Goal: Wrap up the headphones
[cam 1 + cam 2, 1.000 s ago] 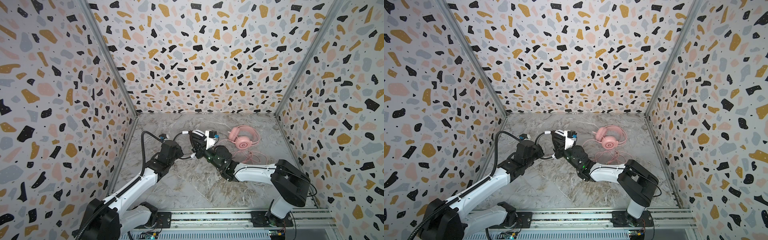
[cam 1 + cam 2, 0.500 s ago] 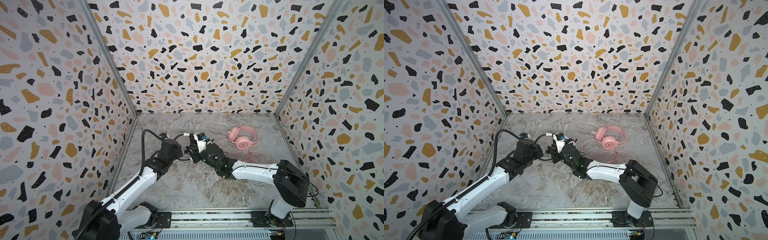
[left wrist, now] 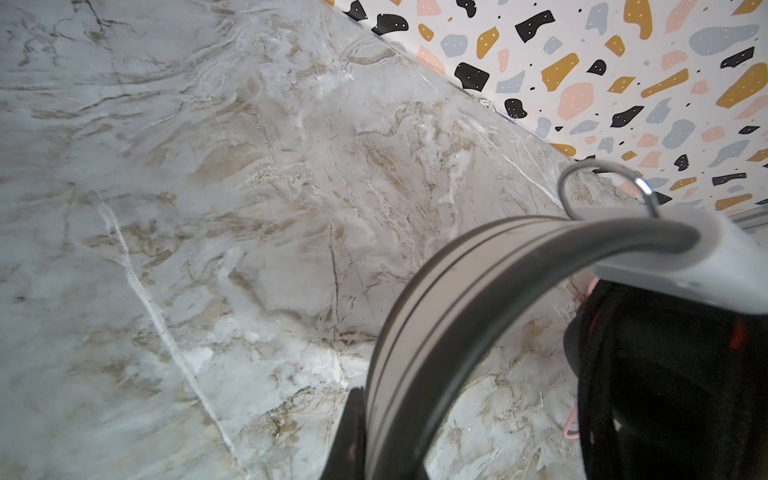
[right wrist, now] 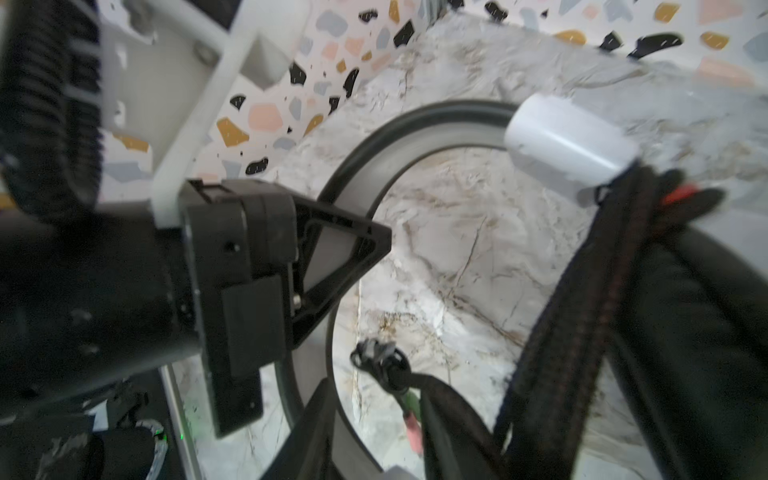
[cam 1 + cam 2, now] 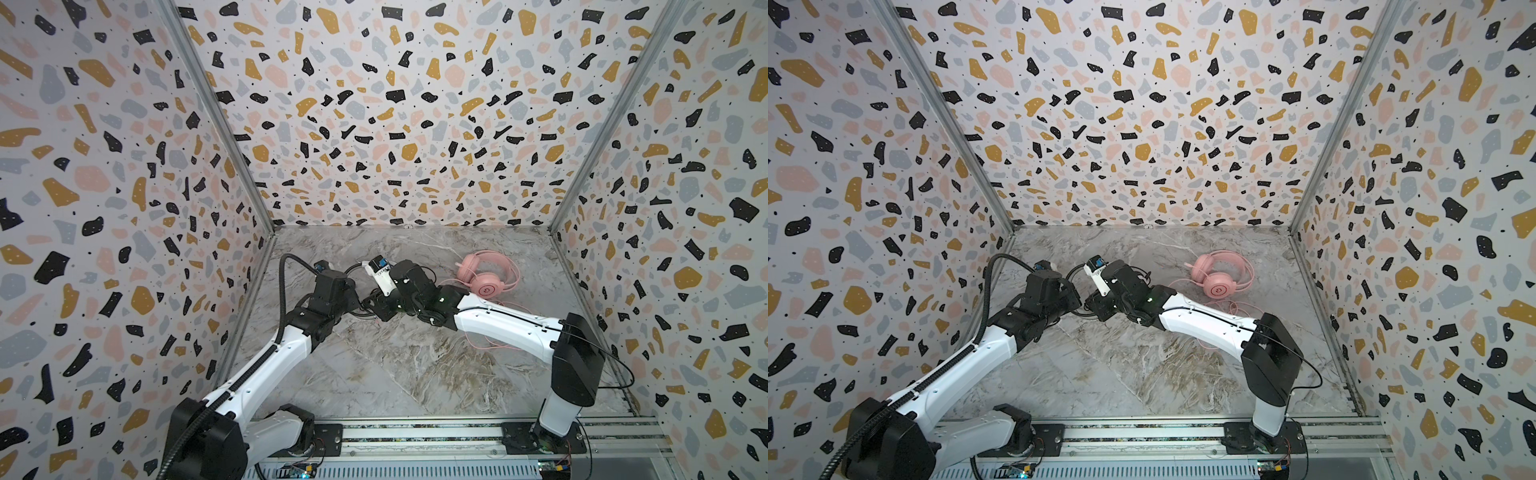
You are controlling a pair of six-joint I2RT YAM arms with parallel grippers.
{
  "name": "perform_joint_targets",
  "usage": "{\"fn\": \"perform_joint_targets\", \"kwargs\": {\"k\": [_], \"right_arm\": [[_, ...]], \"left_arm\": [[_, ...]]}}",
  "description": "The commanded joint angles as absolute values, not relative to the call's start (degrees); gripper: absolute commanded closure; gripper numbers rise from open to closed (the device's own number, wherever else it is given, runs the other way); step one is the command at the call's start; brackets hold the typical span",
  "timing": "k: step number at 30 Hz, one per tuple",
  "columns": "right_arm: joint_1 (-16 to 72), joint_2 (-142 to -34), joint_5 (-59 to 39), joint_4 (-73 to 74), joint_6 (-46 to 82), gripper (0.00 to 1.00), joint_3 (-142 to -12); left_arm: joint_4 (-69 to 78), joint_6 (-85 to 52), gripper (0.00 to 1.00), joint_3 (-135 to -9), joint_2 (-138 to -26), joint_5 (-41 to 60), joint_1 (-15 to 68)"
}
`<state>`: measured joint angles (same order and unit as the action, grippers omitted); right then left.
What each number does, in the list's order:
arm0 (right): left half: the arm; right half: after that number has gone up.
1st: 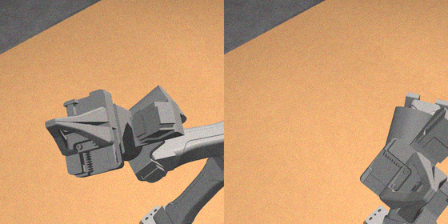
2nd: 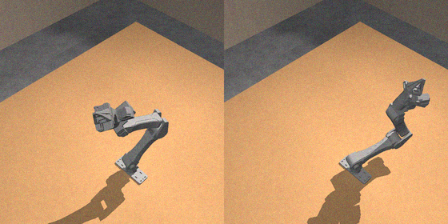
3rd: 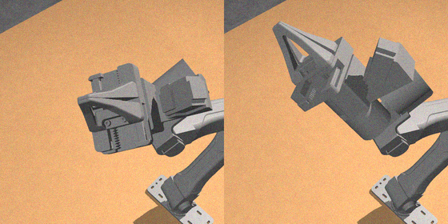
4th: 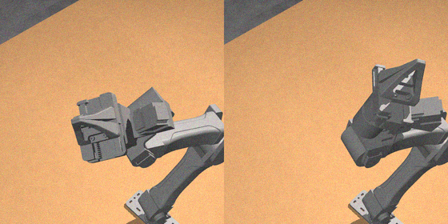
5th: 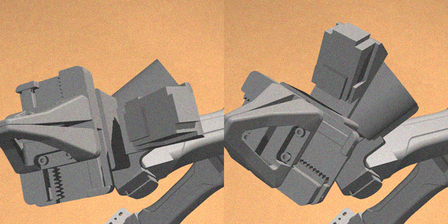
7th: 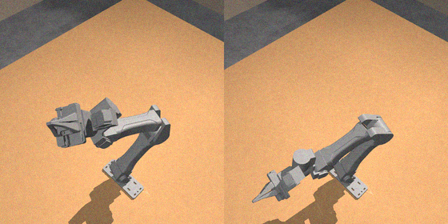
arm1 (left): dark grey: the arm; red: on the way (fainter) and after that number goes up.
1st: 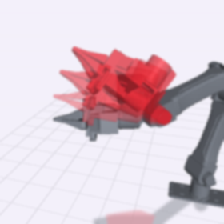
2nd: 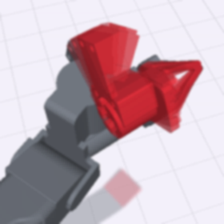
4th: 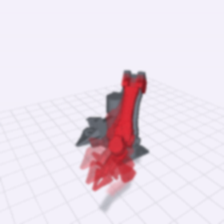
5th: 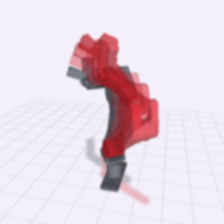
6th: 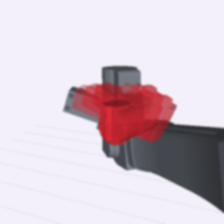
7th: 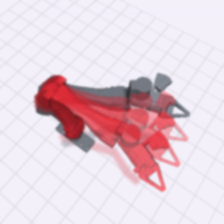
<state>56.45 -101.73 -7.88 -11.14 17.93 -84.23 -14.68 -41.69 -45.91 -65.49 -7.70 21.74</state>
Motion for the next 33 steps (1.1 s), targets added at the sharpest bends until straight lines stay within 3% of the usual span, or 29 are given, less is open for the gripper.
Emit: {"fn": "perform_joint_targets", "kwargs": {"k": [1, 6, 12, 16, 20, 33], "right_arm": [[55.07, -102.88, -13.70, -22.94, 15.83, 0.59, -86.65], [52.86, -100.86, -19.20, -27.66, 15.35, 0.48, -88.65], [50.87, -98.69, -22.27, -32.99, 13.47, 0.44, -90.64], [48.98, -94.76, -24.17, -30.48, 14.23, 0.44, -87.16], [45.31, -89.15, -32.79, -21.34, 17.99, 0.45, -80.05], [38.74, -78.39, -29.70, -13.22, 21.48, 0.46, -63.90]], "left_arm": [[-7.11, -42.46, 1.00, -48.66, -63.51, 0.45, 21.43], [-7.43, -42.59, 1.00, -47.91, -62.85, 1.41, 18.73], [-7.38, -41.94, 1.00, -47.90, -64.00, 1.91, 16.41], [-7.04, -41.55, 1.00, -47.76, -64.91, 2.03, 14.34], [-6.75, -41.88, 1.00, -48.15, -66.62, -1.00, 11.61], [-0.06, -45.98, 1.00, -55.83, -86.52, -11.82, 1.46]]}}
